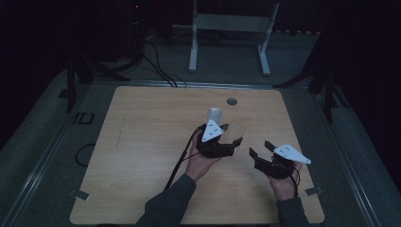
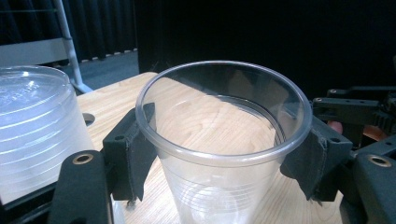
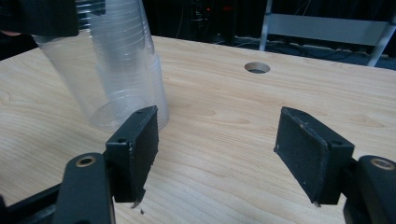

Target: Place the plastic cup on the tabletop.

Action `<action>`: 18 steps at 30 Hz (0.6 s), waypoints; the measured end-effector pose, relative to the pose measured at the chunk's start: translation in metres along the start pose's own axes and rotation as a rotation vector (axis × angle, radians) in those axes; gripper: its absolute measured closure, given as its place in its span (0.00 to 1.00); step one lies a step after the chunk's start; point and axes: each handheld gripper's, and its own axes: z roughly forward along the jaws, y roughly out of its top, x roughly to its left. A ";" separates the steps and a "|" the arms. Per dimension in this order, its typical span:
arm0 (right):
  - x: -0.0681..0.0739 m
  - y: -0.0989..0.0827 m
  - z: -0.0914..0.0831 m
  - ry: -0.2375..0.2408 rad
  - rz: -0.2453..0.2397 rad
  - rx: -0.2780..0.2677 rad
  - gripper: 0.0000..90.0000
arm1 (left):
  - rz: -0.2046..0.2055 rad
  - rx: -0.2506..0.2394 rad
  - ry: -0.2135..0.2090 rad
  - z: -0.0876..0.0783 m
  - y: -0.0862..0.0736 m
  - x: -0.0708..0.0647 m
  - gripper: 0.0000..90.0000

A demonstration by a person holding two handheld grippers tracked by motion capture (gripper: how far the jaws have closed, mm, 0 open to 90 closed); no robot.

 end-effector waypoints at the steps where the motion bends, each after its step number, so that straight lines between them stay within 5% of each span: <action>1: 0.000 0.000 0.000 0.000 -0.001 0.001 0.33 | 0.000 -0.002 0.001 0.000 -0.001 0.000 0.33; 18: -0.001 -0.002 -0.001 0.001 0.004 0.001 0.33 | 0.027 -0.003 0.004 -0.003 -0.013 0.000 0.33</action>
